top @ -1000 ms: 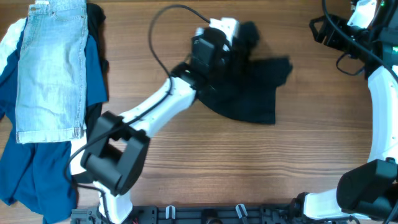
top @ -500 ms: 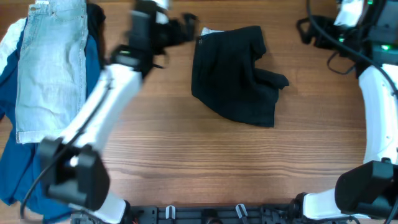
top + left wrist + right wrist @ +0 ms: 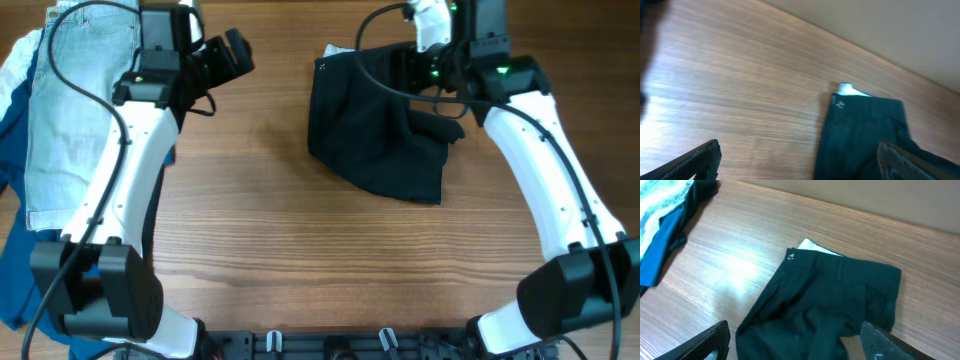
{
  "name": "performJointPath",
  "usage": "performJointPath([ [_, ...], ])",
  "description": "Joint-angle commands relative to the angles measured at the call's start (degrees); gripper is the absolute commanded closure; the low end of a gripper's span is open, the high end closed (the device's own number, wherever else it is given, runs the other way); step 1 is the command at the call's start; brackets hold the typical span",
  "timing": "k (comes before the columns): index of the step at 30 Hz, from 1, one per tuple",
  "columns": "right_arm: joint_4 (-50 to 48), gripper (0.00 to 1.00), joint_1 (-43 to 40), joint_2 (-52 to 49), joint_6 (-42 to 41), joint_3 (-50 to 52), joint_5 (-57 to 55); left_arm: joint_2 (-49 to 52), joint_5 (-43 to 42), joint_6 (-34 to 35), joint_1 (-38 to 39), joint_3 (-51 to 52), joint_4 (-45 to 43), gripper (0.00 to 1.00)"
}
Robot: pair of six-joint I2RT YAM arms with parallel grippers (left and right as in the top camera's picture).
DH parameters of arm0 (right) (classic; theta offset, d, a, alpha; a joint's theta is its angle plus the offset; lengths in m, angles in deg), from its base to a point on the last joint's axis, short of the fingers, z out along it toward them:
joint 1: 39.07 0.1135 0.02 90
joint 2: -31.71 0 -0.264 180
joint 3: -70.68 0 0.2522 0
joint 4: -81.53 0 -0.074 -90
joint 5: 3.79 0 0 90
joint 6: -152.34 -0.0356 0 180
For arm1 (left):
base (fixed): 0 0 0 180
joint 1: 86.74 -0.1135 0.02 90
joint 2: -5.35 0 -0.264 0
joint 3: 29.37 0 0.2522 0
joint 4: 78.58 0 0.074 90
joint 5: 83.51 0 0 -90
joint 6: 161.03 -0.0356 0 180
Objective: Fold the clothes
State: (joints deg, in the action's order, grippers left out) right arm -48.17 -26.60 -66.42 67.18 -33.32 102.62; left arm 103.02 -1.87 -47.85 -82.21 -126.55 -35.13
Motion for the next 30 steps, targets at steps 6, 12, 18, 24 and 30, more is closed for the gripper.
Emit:
performJointPath([
  [6,-1.9,0.59,-1.9,-18.3,-12.9,-0.9,1.3,0.6,2.7,-0.9,-8.5,0.0,4.1,0.00],
  [12,1.9,0.54,-12.5,-22.4,-11.4,-0.5,0.8,2.5,2.6,-1.9,-8.5,0.2,4.6,0.00],
  [18,-5.9,0.44,-12.8,-21.9,-9.8,-6.9,1.6,4.9,2.6,-1.9,-8.5,0.3,5.9,0.00],
  [24,-22.9,0.44,-12.8,-28.1,-13.0,-7.1,2.0,5.3,2.7,-1.9,-8.5,0.3,6.8,0.00],
  [30,-32.3,0.44,-12.4,-37.6,-17.5,-7.1,8.3,5.3,2.7,-1.9,-8.5,0.3,7.2,0.00],
])
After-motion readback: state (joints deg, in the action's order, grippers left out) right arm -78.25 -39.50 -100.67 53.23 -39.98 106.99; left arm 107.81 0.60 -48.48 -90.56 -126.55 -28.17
